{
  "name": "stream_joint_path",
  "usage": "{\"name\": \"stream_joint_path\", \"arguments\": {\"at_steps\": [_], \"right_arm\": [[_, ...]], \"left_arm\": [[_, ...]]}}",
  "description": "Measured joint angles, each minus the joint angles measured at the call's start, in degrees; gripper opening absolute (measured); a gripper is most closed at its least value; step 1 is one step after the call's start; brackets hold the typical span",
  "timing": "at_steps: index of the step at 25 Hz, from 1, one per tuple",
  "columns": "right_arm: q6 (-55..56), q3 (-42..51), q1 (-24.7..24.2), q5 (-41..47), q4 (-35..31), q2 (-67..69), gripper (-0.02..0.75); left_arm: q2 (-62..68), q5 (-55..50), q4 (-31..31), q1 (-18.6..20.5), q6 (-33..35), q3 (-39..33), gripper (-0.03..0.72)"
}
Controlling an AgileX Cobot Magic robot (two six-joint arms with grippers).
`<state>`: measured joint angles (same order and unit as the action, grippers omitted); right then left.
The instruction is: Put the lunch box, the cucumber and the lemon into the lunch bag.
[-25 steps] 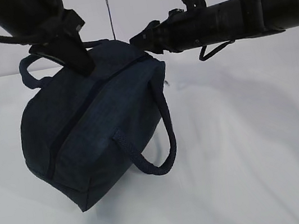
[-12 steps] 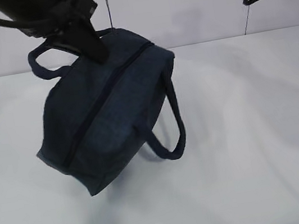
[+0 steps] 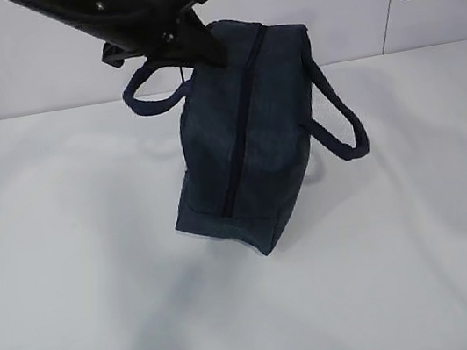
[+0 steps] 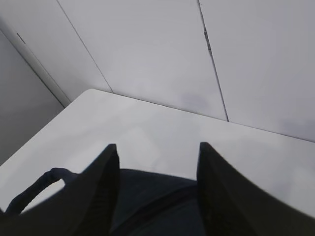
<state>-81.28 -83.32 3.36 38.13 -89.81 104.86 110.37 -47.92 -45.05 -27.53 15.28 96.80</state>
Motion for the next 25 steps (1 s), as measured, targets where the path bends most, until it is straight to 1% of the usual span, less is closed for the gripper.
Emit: {"name": "stream_joint_path", "arguments": {"at_steps": [3,7,10,13,15,17,19,21,23,25], "right_arm": [[0.4,0.0,0.0,0.5,0.2,-0.1,0.382],[0.9,0.0,0.0,0.9,0.3,-0.1,0.382],[1.2,0.0,0.0,1.0,0.4,-0.1,0.382],[1.5,0.0,0.0,1.1,0.4,-0.1,0.382],[1.5,0.0,0.0,1.2,0.4,-0.1,0.382],[1.6,0.0,0.0,1.2,0.4,-0.1,0.382],[1.8,0.0,0.0,1.2,0.4,-0.1,0.382],[2.3,0.0,0.0,1.2,0.4,-0.1,0.382],[3.1,0.0,0.0,1.3,0.4,-0.1,0.382],[4.1,0.0,0.0,1.3,0.4,-0.1,0.382]], "left_arm": [[1.6,2.9,-0.5,0.1,-1.2,0.0,-0.008],[4.2,5.2,-1.2,1.5,-3.4,0.0,-0.008],[5.6,5.7,-2.0,2.4,-3.7,0.0,-0.008],[6.0,5.4,-2.1,3.6,-3.7,0.2,0.024],[6.0,4.3,-2.1,4.7,-3.7,0.2,0.086],[6.0,2.7,-2.0,6.1,-3.7,0.2,0.179],[6.0,0.8,-1.9,7.3,-3.7,0.2,0.291],[6.0,-1.1,-1.8,8.6,-3.7,0.2,0.364],[6.0,-2.4,-1.5,9.3,-3.7,0.2,0.398],[5.5,-2.9,-0.2,9.9,-3.7,0.2,0.409]]}}
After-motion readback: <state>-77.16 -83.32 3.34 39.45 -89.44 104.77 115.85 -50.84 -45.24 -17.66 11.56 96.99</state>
